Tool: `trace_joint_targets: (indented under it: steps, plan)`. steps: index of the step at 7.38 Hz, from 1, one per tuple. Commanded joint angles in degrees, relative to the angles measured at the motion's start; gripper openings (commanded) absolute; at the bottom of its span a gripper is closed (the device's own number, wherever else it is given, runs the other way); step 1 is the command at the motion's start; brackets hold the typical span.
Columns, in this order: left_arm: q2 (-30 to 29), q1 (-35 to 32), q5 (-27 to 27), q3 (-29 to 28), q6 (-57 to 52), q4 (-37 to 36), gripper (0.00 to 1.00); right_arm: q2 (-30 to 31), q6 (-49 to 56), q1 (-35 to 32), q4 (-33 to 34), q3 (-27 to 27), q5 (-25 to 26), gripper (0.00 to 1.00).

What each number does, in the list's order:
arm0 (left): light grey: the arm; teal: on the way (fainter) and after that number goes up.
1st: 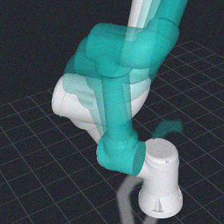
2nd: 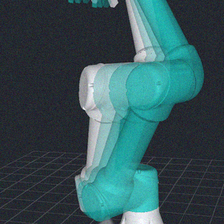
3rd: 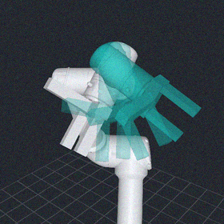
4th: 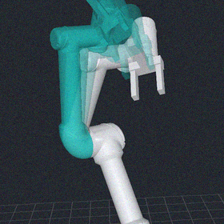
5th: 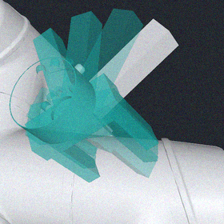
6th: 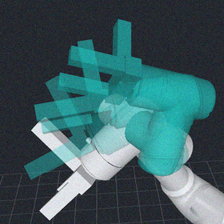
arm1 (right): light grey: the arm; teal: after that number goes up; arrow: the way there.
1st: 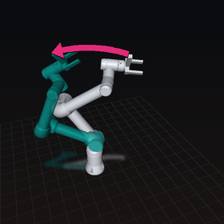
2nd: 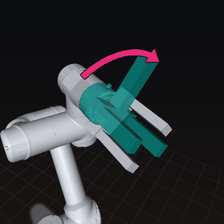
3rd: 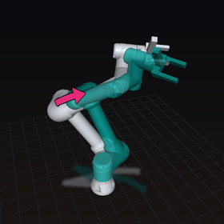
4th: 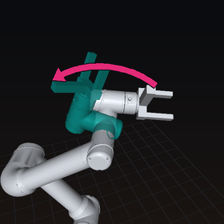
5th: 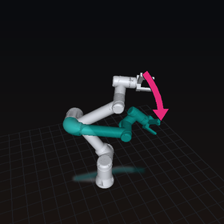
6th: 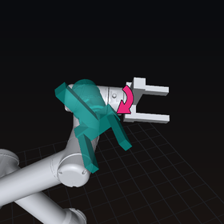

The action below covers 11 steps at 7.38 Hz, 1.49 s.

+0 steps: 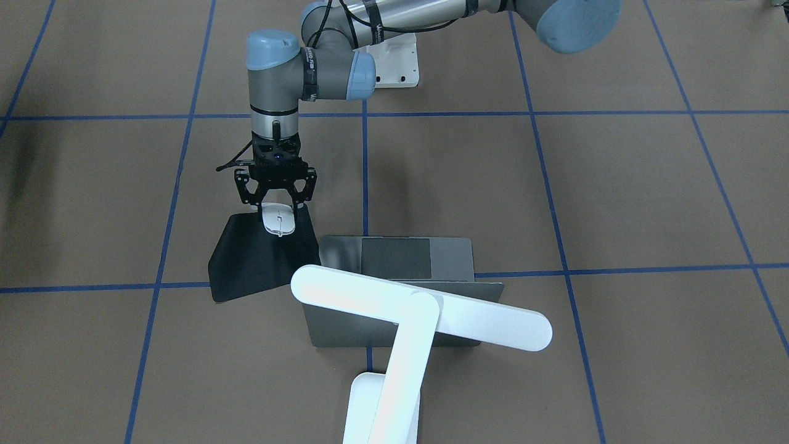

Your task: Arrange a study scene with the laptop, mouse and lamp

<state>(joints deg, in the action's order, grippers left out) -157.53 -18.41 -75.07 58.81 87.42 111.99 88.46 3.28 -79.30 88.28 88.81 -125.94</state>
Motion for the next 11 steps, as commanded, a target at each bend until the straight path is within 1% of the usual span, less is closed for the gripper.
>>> trace_joint_targets:
  steps: [1,3,4,5,6,7,8,9,10,11]
  plan:
    - [0.1,1.3,2.3,-0.8,0.3,1.8,1.0,0.3,0.0,-0.1,-0.2,-0.3,0.0,1.0]
    - [0.1,1.1,1.8,0.9,-2.1,1.4,1.0,0.1,-0.5,-0.2,-0.2,-0.2,-0.1,1.0]
    - [1.3,0.5,-0.9,5.6,-4.8,-1.6,1.0,-0.2,-0.5,-0.8,-0.2,-0.1,-0.4,1.0]
    - [4.9,-0.6,-5.5,14.1,-5.6,-9.3,1.0,-0.3,-0.5,-1.0,-0.4,-0.2,-0.4,1.0]
    - [10.9,-1.3,-9.0,24.9,-7.2,-16.5,1.0,-0.5,-0.5,-1.3,-0.4,-1.3,-0.5,1.0]
    - [18.2,-2.5,-12.0,35.5,-10.7,-21.8,1.0,-0.5,-0.5,-1.4,-0.5,-1.4,-0.5,1.0]
    - [24.2,-4.6,-16.1,42.5,-13.1,-26.0,1.0,-0.5,-0.6,-1.8,-0.5,-1.3,-1.1,1.0]
    - [28.8,-6.4,-17.9,48.4,-15.0,-27.9,1.0,-0.4,-0.6,-3.0,-0.5,-1.4,-3.2,1.0]
    - [33.6,-8.7,-20.2,51.7,-17.4,-28.2,1.0,-0.3,-0.5,-4.4,-0.5,-1.4,-4.1,1.0]
    - [37.0,-12.5,-23.5,53.4,-20.4,-29.3,0.99,-0.3,-0.6,-4.9,-0.5,-1.4,-4.0,1.0]
